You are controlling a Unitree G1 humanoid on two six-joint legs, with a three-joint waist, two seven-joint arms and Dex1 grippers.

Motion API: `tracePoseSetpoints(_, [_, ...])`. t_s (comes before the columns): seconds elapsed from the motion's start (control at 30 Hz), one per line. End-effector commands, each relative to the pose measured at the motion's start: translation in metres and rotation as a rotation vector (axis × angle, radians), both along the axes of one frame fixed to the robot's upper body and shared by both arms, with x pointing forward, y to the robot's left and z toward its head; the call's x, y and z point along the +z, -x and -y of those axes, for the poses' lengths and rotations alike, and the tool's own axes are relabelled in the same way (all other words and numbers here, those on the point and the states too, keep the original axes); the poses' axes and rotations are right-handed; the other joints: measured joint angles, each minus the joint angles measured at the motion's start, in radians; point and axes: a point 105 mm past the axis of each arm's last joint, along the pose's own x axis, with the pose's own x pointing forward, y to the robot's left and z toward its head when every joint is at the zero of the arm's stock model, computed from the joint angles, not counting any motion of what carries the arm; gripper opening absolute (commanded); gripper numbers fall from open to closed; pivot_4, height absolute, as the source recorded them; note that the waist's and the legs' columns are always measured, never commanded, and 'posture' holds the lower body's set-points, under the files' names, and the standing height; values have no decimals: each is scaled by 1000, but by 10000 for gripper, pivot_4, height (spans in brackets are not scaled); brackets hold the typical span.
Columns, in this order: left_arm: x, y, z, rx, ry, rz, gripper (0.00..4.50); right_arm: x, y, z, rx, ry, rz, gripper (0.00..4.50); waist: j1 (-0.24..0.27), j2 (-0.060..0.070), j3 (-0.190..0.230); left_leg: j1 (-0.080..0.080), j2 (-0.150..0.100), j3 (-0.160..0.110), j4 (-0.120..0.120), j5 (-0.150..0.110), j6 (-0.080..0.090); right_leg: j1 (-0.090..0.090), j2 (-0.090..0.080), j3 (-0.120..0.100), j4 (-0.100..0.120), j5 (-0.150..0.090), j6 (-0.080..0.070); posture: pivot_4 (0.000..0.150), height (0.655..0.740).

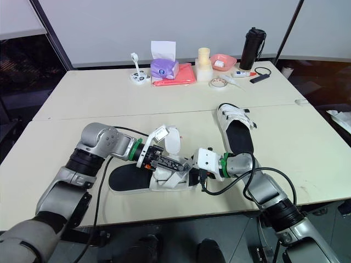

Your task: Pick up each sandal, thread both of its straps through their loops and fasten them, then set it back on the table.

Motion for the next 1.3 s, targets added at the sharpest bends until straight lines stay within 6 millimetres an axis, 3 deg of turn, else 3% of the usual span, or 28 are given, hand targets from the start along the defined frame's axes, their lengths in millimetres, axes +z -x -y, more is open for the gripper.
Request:
tracePoseSetpoints(0.03, [22, -1, -8, 31, 134, 109, 312, -30, -1, 23, -90, 102, -83, 0, 0, 0, 0, 0, 0, 0, 0, 0, 0, 0, 0, 0, 0, 0, 0, 1500, 7400])
tracePoseSetpoints(0.23, [36, 1, -31, 170, 344, 215, 312, -34, 1, 20, -72, 108, -88, 0, 1, 0, 0, 1, 0, -1, 0, 0, 0, 0, -1, 1, 0, 0, 0, 1500, 7400])
tracePoseSetpoints(0.57, [42, -10, -56, 435, 500, 276, 312, -40, 8, 19, -15, 154, -100, 0, 1, -1, -1, 2, 0, -2, 0, 0, 0, 1, -1, 1, 0, 0, 0, 1500, 7400])
tracePoseSetpoints(0.97, [19, -13, -75, 588, 501, 260, 312, -41, 6, 21, -5, 166, -97, 0, 2, -1, -1, 2, 0, -2, 0, 0, 0, 2, -1, 1, 0, 0, -1, 1500, 7400])
tracePoseSetpoints(1.3, [-10, -17, -73, 656, 460, 207, 312, -40, 6, 21, -12, 165, -93, 0, 3, -2, -2, 2, 0, -2, 0, 0, 0, 2, -1, 1, 0, -2, -4, 1500, 7400])
